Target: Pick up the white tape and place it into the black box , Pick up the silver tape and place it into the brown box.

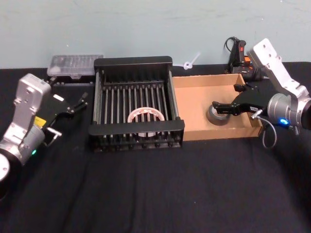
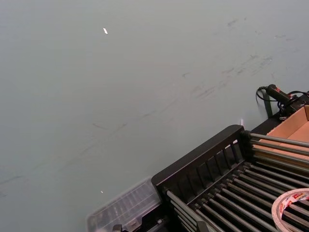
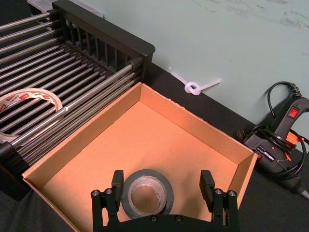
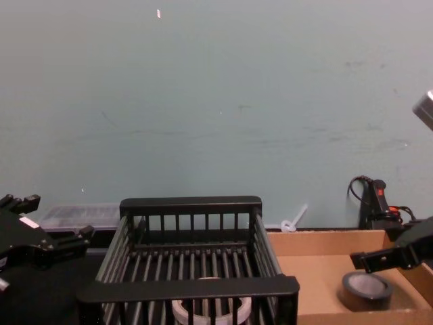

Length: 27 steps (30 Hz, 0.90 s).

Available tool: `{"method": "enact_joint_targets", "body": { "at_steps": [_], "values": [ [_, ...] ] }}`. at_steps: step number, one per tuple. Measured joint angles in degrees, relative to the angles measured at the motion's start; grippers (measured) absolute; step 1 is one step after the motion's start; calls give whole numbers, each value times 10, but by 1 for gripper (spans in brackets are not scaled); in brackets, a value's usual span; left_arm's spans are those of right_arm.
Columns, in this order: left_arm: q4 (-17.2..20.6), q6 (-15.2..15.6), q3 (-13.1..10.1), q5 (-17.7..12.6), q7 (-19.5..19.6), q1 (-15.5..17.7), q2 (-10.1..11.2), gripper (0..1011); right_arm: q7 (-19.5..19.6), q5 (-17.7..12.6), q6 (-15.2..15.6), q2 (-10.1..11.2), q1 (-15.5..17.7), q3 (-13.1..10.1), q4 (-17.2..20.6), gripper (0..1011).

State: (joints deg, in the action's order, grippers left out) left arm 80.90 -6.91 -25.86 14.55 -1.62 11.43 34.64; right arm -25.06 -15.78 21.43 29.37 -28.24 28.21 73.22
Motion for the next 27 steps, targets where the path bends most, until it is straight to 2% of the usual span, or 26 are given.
{"method": "enact_joint_targets", "body": {
  "at_steps": [4,6,7,10,11,16,17,20,21,27],
  "values": [
    [0,0,0,0,0,0,0,1001,10,0,-2,-4,9,-12,6,1000],
    [0,0,0,0,0,0,0,1002,23,-1,-11,-7,19,-25,16,1000],
    [0,0,0,0,0,0,0,1001,37,0,-25,-10,31,-35,26,1000],
    [0,0,0,0,0,0,0,1001,58,7,-58,-12,50,-47,42,1000],
    [0,0,0,0,0,0,0,1001,73,15,-85,-13,62,-52,52,1000],
    [0,0,0,0,0,0,0,1001,124,46,-163,-18,110,-69,81,1000],
    [0,0,0,0,0,0,0,1002,124,46,-163,-18,110,-69,81,1000],
    [0,0,0,0,0,0,0,1002,159,63,-199,-22,149,-82,102,1000],
    [0,0,0,0,0,0,0,1001,159,63,-199,-22,149,-82,102,1000],
    [0,0,0,0,0,0,0,1001,190,77,-239,-30,207,-97,127,1000]
  ]
}}
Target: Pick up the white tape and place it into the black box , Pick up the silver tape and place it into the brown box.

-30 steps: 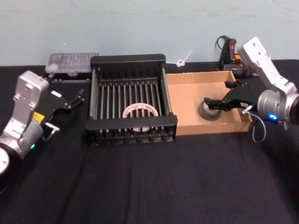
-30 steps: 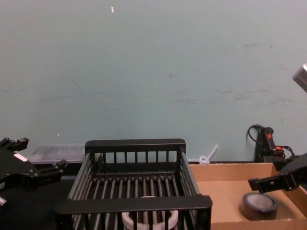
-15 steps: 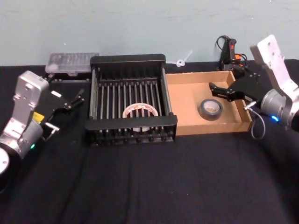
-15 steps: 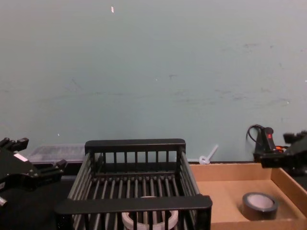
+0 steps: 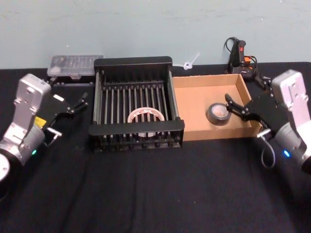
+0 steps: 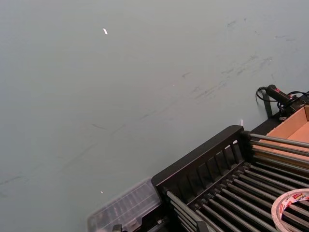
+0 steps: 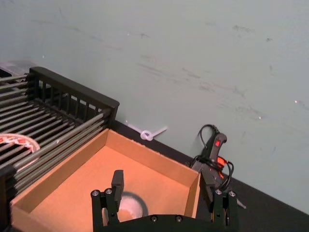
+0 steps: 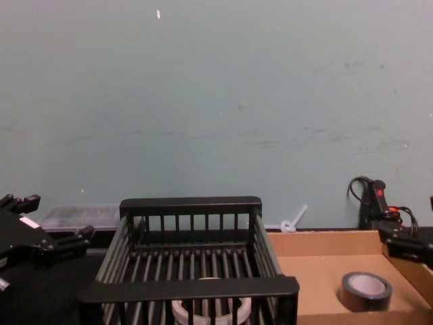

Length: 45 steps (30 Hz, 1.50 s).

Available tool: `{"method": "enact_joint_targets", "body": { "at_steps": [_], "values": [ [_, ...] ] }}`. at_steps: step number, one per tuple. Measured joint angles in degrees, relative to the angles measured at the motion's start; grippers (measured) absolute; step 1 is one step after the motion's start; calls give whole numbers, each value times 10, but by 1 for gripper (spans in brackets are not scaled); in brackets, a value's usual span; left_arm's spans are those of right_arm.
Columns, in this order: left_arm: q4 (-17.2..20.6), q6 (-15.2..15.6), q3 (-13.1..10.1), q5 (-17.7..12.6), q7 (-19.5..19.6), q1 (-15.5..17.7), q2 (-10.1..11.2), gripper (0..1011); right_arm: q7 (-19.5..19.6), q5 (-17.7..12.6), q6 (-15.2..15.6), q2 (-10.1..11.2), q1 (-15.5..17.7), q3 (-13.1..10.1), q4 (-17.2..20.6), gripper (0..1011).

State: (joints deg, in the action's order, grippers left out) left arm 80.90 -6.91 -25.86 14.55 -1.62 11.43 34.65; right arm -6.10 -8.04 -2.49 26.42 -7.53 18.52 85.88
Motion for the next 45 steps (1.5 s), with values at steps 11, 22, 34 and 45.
{"method": "enact_joint_targets", "body": {
  "at_steps": [11,22,34,45],
  "values": [
    [0,0,0,0,0,0,0,1001,18,32,-41,-19,24,-5,-13,1000],
    [0,0,0,0,0,0,0,1001,21,40,-41,-28,21,-12,-18,1000],
    [0,0,0,0,0,0,0,1001,20,40,-41,-26,21,-10,-18,1000],
    [0,0,0,0,0,0,0,1001,19,39,-42,-25,21,-9,-17,1000]
  ]
}}
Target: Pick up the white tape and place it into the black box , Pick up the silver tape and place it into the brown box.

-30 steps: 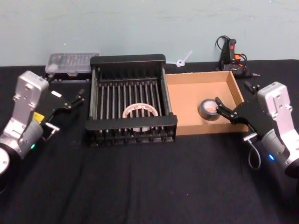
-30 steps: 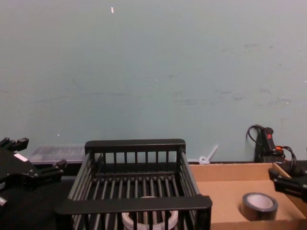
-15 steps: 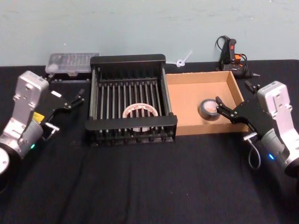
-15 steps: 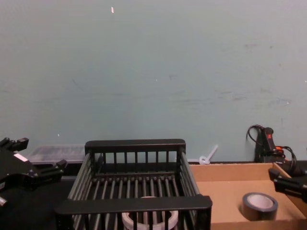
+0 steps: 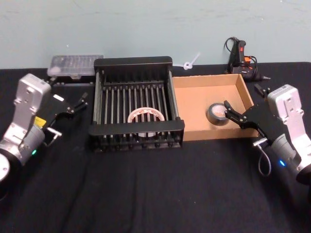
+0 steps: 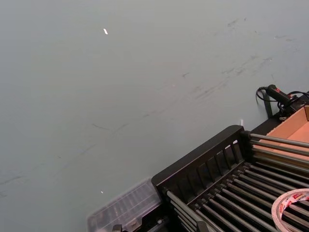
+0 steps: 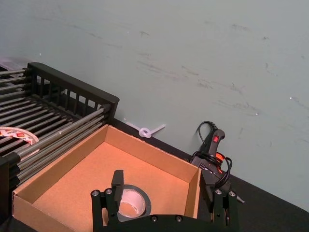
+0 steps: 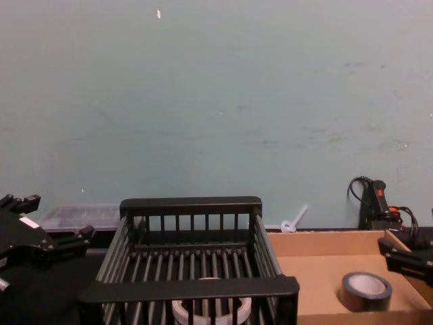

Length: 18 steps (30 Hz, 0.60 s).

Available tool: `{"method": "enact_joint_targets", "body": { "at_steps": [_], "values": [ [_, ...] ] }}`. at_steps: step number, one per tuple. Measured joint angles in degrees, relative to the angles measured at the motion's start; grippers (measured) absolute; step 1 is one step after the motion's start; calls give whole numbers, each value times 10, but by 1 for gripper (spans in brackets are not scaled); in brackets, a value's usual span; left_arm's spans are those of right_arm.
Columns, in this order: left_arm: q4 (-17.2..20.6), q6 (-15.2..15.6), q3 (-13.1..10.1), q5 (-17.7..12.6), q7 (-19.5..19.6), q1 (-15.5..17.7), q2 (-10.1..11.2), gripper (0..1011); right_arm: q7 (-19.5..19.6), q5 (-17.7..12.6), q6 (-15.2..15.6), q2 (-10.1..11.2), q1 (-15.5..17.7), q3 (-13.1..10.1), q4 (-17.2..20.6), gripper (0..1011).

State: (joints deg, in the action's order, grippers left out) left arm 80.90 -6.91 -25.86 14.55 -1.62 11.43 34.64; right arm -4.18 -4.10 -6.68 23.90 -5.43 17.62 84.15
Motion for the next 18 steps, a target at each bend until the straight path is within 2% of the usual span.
{"method": "enact_joint_targets", "body": {
  "at_steps": [18],
  "values": [
    [0,0,0,0,0,0,0,1001,-1,-1,0,1,0,0,0,1000]
  ]
}}
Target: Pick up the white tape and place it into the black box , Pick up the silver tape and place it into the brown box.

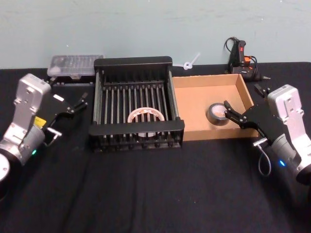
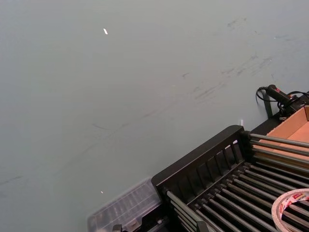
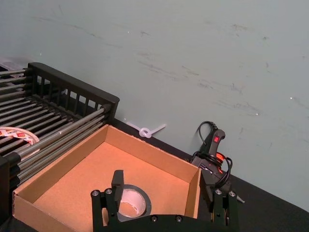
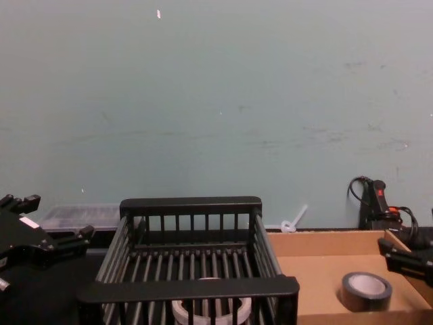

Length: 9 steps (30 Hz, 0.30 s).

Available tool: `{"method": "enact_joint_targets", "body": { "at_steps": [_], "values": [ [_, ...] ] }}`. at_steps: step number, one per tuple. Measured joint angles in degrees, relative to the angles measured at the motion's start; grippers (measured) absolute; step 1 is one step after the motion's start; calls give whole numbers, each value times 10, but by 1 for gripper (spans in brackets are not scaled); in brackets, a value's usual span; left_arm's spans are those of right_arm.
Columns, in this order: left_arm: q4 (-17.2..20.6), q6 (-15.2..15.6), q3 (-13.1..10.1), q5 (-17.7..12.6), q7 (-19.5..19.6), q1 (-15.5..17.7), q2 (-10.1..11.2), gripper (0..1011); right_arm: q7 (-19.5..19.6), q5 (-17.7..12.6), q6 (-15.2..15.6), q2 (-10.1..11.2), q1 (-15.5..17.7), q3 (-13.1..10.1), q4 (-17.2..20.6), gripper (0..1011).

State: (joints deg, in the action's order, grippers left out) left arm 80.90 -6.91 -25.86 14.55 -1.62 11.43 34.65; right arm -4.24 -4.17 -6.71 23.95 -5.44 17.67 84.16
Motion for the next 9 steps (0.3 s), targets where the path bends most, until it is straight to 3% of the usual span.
{"method": "enact_joint_targets", "body": {
  "at_steps": [9],
  "values": [
    [0,0,0,0,0,0,0,1001,0,0,0,0,0,0,0,1000]
  ]
}}
